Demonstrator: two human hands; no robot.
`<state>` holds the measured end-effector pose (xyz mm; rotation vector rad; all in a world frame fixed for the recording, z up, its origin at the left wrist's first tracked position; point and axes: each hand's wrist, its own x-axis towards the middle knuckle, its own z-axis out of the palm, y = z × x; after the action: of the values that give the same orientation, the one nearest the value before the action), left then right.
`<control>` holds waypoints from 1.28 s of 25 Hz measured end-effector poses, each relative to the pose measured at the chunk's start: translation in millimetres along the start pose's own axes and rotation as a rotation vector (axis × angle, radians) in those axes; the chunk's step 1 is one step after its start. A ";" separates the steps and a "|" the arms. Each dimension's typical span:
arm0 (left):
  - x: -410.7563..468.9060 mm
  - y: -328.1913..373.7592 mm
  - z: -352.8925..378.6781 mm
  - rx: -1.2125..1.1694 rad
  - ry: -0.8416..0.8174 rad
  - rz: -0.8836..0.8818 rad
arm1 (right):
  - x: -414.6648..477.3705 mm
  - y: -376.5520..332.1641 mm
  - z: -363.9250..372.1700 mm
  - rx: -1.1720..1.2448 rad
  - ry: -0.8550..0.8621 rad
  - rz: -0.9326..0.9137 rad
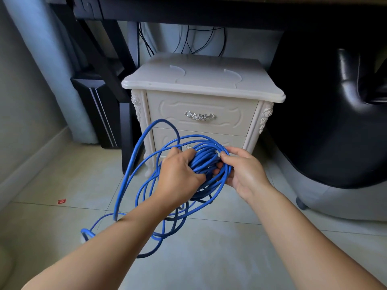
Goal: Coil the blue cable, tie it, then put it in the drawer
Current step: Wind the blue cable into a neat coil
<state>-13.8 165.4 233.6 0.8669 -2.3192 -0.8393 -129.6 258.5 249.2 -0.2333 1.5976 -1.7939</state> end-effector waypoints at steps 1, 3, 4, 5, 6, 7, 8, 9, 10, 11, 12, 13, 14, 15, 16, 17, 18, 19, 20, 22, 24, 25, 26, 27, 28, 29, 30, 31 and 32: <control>-0.9 0.6 0.7 -0.014 0.009 0.001 | 1.7 0.8 -1.2 0.004 0.000 0.004; -0.9 1.7 -1.6 -0.075 0.023 -0.002 | 6.0 1.8 -3.2 0.026 0.011 0.013; -1.6 2.2 -3.3 -0.116 0.024 -0.008 | 8.1 2.0 -3.8 0.041 0.016 0.024; -2.8 3.1 -3.9 -0.160 0.014 -0.018 | 10.5 2.3 -5.1 0.052 0.018 0.043; -3.6 3.8 -3.7 -0.205 0.000 -0.030 | 12.5 2.4 -5.7 0.051 0.019 0.071; -2.8 3.1 -2.9 -0.251 -0.009 -0.045 | 15.1 3.5 -5.6 0.043 0.021 0.102; -2.4 3.7 -3.8 -0.311 -0.009 -0.062 | 18.8 5.7 -6.4 0.041 0.029 0.129; -0.7 3.4 -6.6 -0.399 0.005 -0.079 | 22.9 8.1 -9.4 0.050 0.045 0.154; 2.8 3.4 -12.9 -0.525 0.046 -0.098 | 27.7 10.7 -14.3 0.054 0.089 0.175; 10.3 -0.6 -21.9 -0.683 0.118 -0.127 | 33.1 13.2 -21.3 0.038 0.150 0.185; 20.0 -7.6 -32.9 -0.847 0.179 -0.173 | 36.9 16.5 -27.8 0.003 0.208 0.179; 28.6 -14.2 -44.6 -1.006 0.197 -0.234 | 38.5 19.2 -32.1 -0.026 0.223 0.155; 34.2 -20.0 -52.2 -1.139 0.168 -0.307 | 39.2 19.9 -34.7 -0.057 0.196 0.142; 36.9 -24.9 -54.8 -1.205 0.119 -0.363 | 40.2 21.1 -36.2 -0.124 0.149 0.141; 36.6 -28.1 -54.0 -1.211 0.073 -0.389 | 41.6 21.9 -35.4 -0.271 0.103 0.143; 35.3 -29.9 -50.6 -1.192 0.039 -0.380 | 41.8 20.7 -34.0 -0.487 0.071 0.142; 34.2 -28.7 -47.7 -1.187 -0.001 -0.350 | 41.8 17.1 -34.5 -0.686 0.059 0.112; 33.3 -28.4 -46.7 -1.192 -0.041 -0.321 | 39.0 11.6 -30.6 -0.761 0.062 0.037; 33.0 -26.9 -46.9 -1.199 -0.088 -0.300 | 35.8 6.2 -25.2 -0.715 0.065 -0.056; 34.5 -23.0 -44.7 -1.188 -0.154 -0.289 | 28.0 -3.4 -14.3 -0.406 -0.028 -0.157; 31.7 -16.4 -40.5 -1.164 -0.201 -0.292 | 23.1 -5.7 -3.8 -0.249 -0.180 -0.146; 30.2 -13.9 -39.1 -1.145 -0.209 -0.300 | 22.4 -5.0 -0.8 -0.220 -0.207 -0.121; 29.4 -11.5 -38.7 -1.120 -0.202 -0.315 | 22.8 -6.0 -0.3 -0.170 -0.198 -0.101; 29.2 -10.8 -38.4 -1.092 -0.178 -0.341 | 20.0 -10.4 -0.5 -0.078 -0.170 -0.076; 29.2 -11.7 -38.4 -1.063 -0.144 -0.373 | 19.3 -13.3 -3.1 0.025 -0.158 -0.041; 29.9 -14.2 -38.0 -1.027 -0.103 -0.403 | 15.1 -17.8 -4.5 0.100 -0.184 -0.007; 30.1 -16.3 -37.8 -0.970 -0.061 -0.425 | 11.9 -22.2 -6.5 0.103 -0.250 0.019; 30.4 -18.6 -37.2 -0.894 -0.020 -0.436 | 5.3 -25.0 -5.8 0.034 -0.336 0.023; 30.4 -19.8 -36.4 -0.817 0.012 -0.437 | 1.2 -23.5 -4.7 -0.069 -0.410 -0.004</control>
<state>-2.7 118.7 251.8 0.9718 -1.5271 -1.7735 -142.1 261.0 269.5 -0.5961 1.3638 -1.5706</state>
